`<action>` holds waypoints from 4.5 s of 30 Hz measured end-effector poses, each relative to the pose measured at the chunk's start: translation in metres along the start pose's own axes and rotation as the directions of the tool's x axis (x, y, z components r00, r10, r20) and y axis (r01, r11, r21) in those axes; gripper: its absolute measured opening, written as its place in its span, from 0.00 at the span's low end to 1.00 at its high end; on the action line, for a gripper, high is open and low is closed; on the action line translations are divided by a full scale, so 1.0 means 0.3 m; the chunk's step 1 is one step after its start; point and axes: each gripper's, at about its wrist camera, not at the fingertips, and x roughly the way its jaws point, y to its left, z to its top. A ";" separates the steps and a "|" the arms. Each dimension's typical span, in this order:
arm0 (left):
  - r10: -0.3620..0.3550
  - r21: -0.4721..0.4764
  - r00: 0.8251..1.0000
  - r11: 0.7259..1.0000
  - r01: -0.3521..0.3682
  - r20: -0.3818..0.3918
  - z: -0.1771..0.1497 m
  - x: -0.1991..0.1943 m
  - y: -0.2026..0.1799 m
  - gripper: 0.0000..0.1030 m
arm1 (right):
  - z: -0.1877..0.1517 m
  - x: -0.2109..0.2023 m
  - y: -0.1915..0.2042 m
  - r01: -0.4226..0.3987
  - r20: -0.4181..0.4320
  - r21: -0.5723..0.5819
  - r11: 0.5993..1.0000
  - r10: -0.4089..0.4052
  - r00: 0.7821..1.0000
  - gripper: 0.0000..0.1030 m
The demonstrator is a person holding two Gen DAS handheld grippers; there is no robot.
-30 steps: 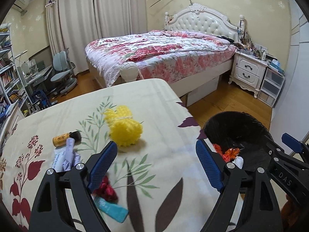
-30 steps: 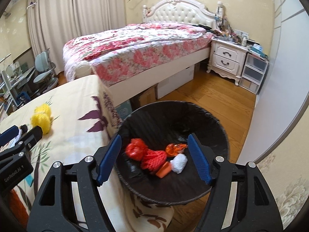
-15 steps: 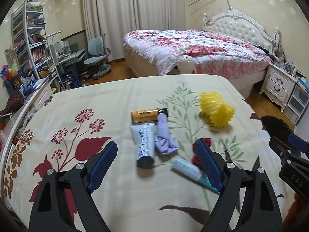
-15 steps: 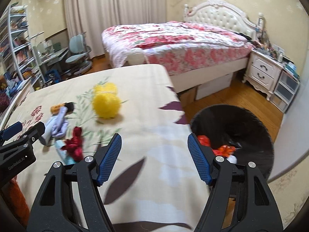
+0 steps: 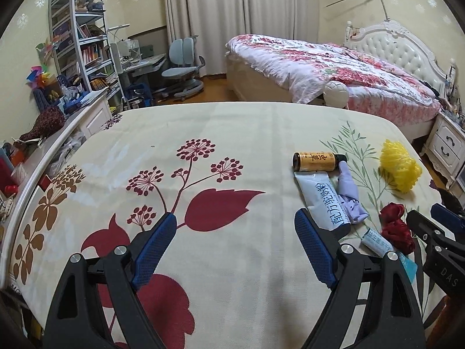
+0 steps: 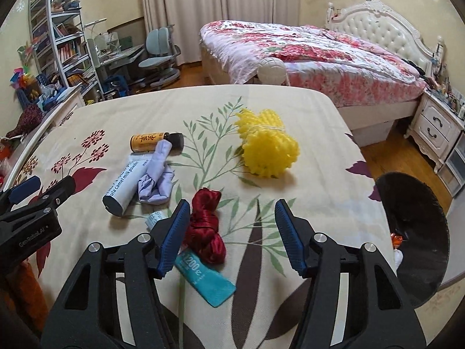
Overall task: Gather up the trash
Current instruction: 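Grasp the dark red ribbon with the right tool while the left tool grasps the white tube, then carry the red ribbon and white tube toward the black bin with both tools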
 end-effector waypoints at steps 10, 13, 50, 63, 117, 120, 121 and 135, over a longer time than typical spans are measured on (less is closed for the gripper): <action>-0.026 0.000 1.000 1.000 0.026 -0.010 -0.002 0.013 -0.011 0.81 | -0.007 0.060 0.034 -0.044 -0.063 -0.011 0.999 0.043 0.997 0.33; -0.036 0.005 0.999 0.999 0.036 -0.006 -0.001 0.008 -0.024 0.81 | -0.013 0.049 0.027 -0.052 -0.063 -0.006 0.999 0.051 0.997 0.22; -0.169 0.067 0.975 0.981 0.180 -0.141 0.041 0.157 -0.161 0.54 | -0.055 0.036 -0.228 0.102 -0.059 0.115 0.988 -0.096 0.994 0.27; -0.170 0.078 0.978 0.981 0.180 -0.122 0.005 0.136 -0.128 0.23 | -0.072 0.029 -0.223 0.089 -0.066 0.122 0.989 -0.082 0.994 0.29; -0.248 0.084 0.968 0.965 0.250 -0.032 -0.005 -0.051 -0.185 0.19 | -0.097 -0.127 -0.280 0.102 0.021 0.145 0.984 -0.106 0.994 0.24; -0.292 0.099 0.956 0.952 0.290 0.004 0.019 -0.098 -0.234 0.19 | -0.086 -0.155 -0.321 0.126 0.038 0.163 0.979 -0.134 0.990 0.24; -0.304 0.109 0.953 0.947 0.301 0.015 0.026 -0.110 -0.256 0.19 | -0.084 -0.167 -0.342 0.139 0.042 0.171 0.975 -0.148 0.988 0.24; -0.463 0.236 0.886 0.862 0.448 0.011 0.048 -0.158 -0.620 0.19 | -0.099 -0.232 -0.590 0.268 0.046 0.272 0.924 -0.291 0.956 0.24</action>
